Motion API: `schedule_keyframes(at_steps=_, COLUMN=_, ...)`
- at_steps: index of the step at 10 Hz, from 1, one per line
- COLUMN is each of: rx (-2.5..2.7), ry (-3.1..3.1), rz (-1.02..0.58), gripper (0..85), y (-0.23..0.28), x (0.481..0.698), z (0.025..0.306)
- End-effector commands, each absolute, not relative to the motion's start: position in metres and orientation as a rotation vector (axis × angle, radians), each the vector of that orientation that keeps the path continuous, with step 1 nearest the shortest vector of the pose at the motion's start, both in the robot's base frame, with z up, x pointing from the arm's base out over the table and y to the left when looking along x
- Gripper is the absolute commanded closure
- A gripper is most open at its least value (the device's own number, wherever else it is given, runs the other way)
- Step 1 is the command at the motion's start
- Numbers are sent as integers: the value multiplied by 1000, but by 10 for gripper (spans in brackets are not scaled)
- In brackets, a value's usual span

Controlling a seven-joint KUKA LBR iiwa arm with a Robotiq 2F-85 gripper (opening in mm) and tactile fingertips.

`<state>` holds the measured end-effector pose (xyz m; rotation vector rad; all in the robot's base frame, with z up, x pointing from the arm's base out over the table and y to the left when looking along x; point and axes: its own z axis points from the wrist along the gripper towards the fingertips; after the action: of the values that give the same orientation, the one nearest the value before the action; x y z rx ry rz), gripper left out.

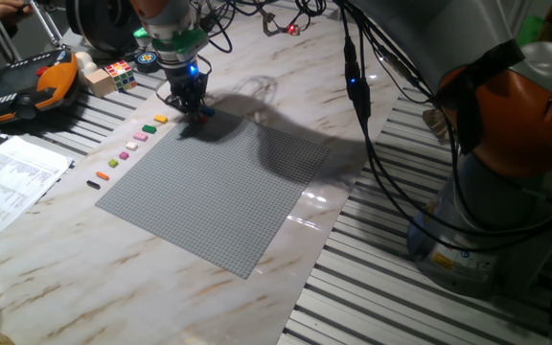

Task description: Build with small Lego blocks

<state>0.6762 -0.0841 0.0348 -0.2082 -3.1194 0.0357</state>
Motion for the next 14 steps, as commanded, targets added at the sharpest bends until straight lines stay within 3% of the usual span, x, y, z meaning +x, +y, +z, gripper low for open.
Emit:
schedule_keyframes(at_steps=1, rx=-208, ry=-3120, rz=35, gripper=843, y=-84, x=676, z=33)
schedule_keyframes(at_steps=14, rx=-153, ry=-3129, rz=3, gripper=843, y=-83, x=672, z=28)
